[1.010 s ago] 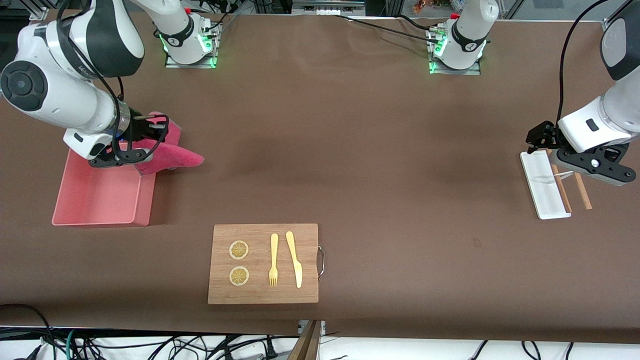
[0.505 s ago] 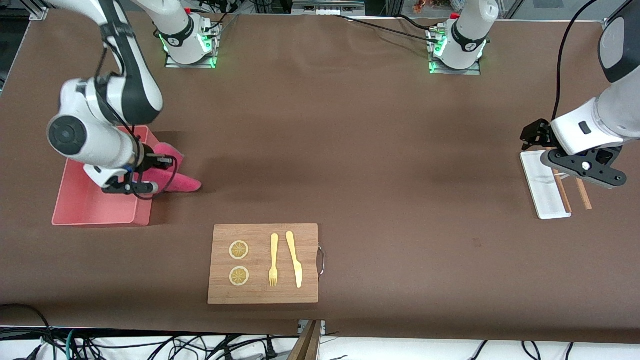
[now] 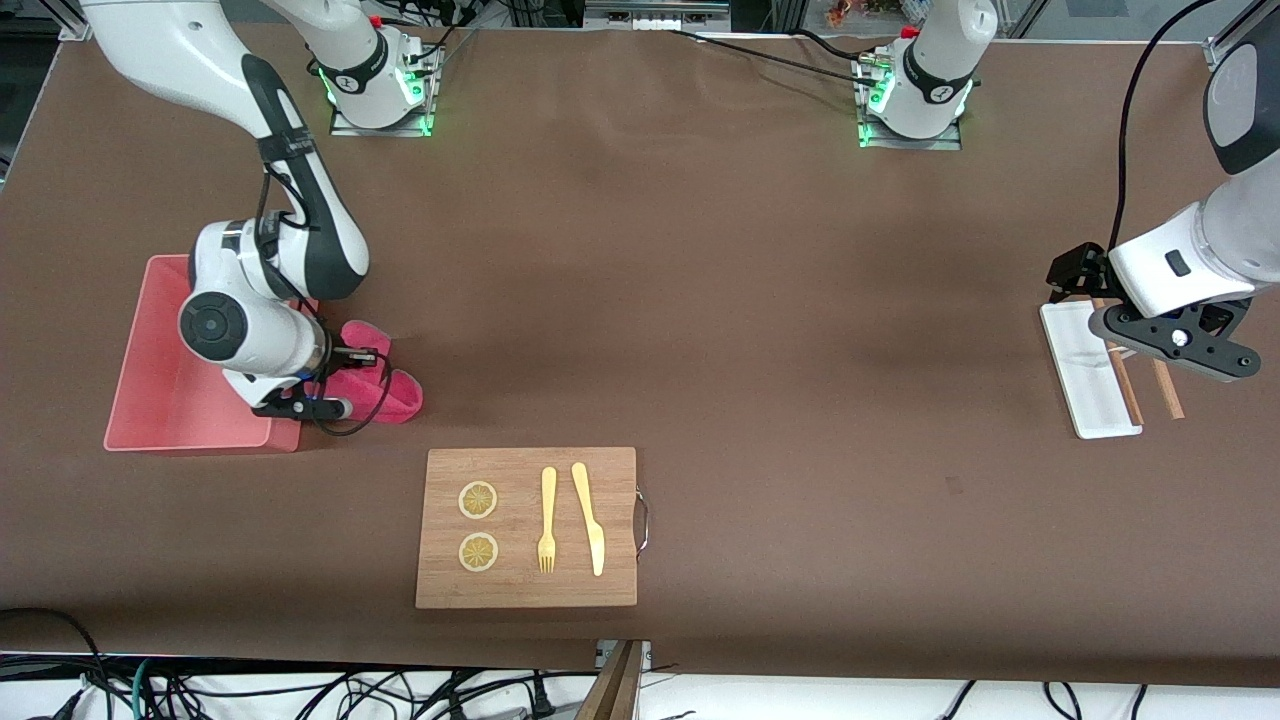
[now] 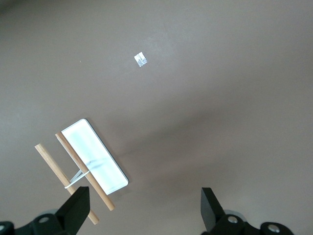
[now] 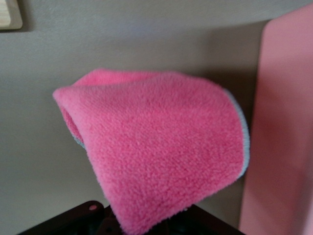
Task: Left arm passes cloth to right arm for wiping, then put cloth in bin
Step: 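Wipe the table with the cloth using the right gripper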
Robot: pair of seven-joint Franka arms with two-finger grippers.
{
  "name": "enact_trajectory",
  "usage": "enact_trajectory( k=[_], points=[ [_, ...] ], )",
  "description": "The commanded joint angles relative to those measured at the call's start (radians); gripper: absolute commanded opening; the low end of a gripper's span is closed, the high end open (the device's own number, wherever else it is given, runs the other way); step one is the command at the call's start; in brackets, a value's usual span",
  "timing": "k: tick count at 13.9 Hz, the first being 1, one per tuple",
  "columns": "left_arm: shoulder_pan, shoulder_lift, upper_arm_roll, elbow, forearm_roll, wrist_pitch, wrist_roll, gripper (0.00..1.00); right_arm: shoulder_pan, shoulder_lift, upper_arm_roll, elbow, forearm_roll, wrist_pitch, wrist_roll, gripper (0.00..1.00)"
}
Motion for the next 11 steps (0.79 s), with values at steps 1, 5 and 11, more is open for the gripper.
enact_trajectory(
  k=[1, 5, 11],
  points=[
    [0.001, 0.013, 0.005, 0.034, -0.01, -0.029, 0.021, 1.0, 0.036, 0.042, 0.033, 0.059, 0.006, 0.0, 0.074, 0.0],
    [0.001, 0.013, 0.005, 0.034, -0.01, -0.033, 0.021, 1.0, 0.176, 0.068, 0.033, 0.101, 0.018, 0.0, 0.279, 0.0],
    [-0.001, 0.013, 0.005, 0.037, -0.008, -0.037, 0.021, 1.0, 0.36, 0.101, 0.034, 0.191, 0.11, -0.003, 0.571, 0.0]
  ],
)
